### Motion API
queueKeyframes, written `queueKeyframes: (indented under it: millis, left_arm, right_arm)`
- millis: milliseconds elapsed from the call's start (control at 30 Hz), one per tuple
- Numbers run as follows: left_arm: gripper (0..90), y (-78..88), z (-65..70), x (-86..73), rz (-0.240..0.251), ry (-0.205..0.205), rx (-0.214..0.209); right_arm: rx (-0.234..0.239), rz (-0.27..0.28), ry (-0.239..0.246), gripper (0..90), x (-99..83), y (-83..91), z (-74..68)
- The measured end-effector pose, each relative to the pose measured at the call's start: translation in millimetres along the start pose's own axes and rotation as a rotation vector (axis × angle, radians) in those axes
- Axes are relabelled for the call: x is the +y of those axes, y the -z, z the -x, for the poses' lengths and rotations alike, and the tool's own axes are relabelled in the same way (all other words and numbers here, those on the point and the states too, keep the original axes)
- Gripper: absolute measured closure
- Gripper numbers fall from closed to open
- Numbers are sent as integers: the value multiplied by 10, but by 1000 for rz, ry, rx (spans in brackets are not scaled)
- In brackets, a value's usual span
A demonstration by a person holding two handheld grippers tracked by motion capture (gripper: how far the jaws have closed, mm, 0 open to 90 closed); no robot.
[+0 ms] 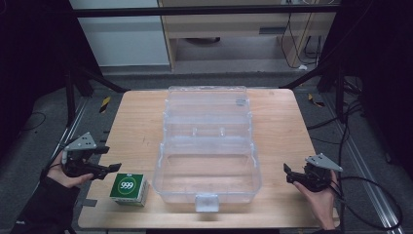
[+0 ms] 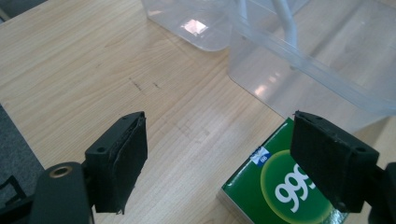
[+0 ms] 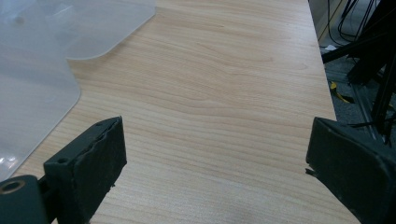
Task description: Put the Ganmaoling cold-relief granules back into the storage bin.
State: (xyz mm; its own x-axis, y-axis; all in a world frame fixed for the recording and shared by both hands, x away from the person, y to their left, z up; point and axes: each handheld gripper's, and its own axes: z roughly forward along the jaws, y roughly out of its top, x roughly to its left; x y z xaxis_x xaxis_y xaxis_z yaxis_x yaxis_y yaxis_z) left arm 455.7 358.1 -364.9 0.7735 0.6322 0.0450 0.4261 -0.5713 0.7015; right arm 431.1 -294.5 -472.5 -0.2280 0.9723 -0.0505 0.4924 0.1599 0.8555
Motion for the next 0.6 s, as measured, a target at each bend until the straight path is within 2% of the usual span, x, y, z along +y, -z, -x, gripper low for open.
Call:
queueKeyframes:
  millis: [33, 67, 200, 300, 333, 400, 433, 467, 600]
  left_arm:
    - [179, 5, 17, 21, -19, -32, -14]
    - [179, 5, 17, 21, -19, -32, -14]
    - [180, -2, 72, 52, -60, -96, -40]
    - [178, -34, 117, 63, -87, -140, -74]
    - [178, -34, 117, 63, -87, -140, -74]
    - [177, -65, 143, 63, -121, -176, -92]
    - [177, -65, 143, 63, -121, -176, -92]
    - [177, -82, 157, 62, -146, -202, -103]
    - [177, -109, 182, 54, -168, -227, -120]
  right_arm:
    - [2, -2, 2, 52, -1, -2, 2]
    - [2, -2, 2, 52, -1, -2, 2]
    - [7, -8, 1, 51, -7, -10, -1]
    - [9, -16, 10, 48, -13, -22, -4]
    - [9, -16, 10, 48, -13, -22, -4]
    - [14, -22, 11, 47, -17, -28, -5]
    - [16, -23, 10, 47, -18, -29, -6]
    - [17, -24, 12, 47, -20, -30, -6]
    - [22, -30, 15, 45, -26, -40, -6]
